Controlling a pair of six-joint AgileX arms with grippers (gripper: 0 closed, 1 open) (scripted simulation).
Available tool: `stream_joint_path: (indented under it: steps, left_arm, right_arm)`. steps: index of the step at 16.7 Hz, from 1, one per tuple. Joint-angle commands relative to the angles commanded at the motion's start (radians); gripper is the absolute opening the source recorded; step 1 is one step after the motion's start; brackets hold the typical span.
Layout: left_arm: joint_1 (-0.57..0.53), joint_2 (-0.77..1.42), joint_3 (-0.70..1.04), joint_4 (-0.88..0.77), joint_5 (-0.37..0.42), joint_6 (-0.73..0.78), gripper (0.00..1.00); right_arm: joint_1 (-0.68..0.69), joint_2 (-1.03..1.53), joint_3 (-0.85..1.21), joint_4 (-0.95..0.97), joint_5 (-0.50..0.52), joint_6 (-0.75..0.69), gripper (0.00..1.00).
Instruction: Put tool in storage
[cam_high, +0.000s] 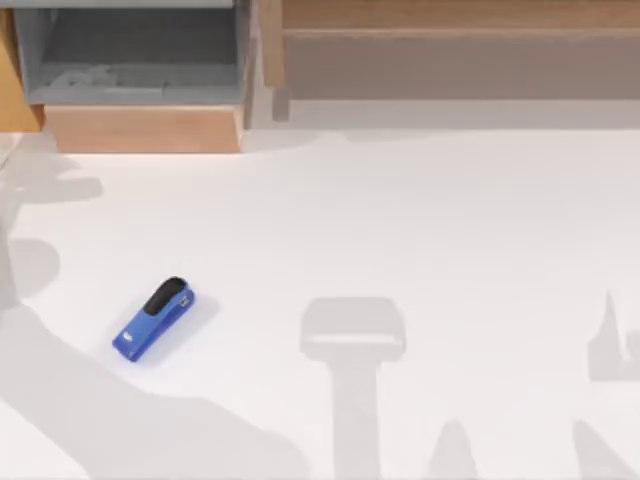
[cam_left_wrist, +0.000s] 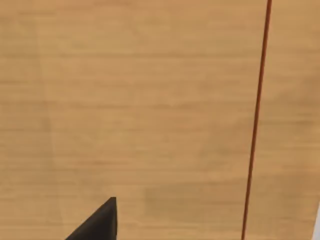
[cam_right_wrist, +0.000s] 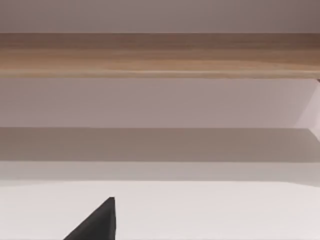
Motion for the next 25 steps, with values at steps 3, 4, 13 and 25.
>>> stream_joint_path:
  steps: [3,4,13,25]
  left_arm:
    - [0.000,0.000,0.000,0.000,0.000,0.000,0.70]
    - [0.000,0.000,0.000,0.000,0.000,0.000,0.62]
    - [0.000,0.000,0.000,0.000,0.000,0.000,0.00]
    - [0.021,-0.024,-0.069,0.026,0.018,-0.006,0.00]
  right_arm:
    - [0.000,0.000,0.000,0.000,0.000,0.000,1.00]
    - [0.000,0.000,0.000,0.000,0.000,0.000,1.00]
    - [0.000,0.000,0.000,0.000,0.000,0.000,1.00]
    - [0.000,0.000,0.000,0.000,0.000,0.000,1.00]
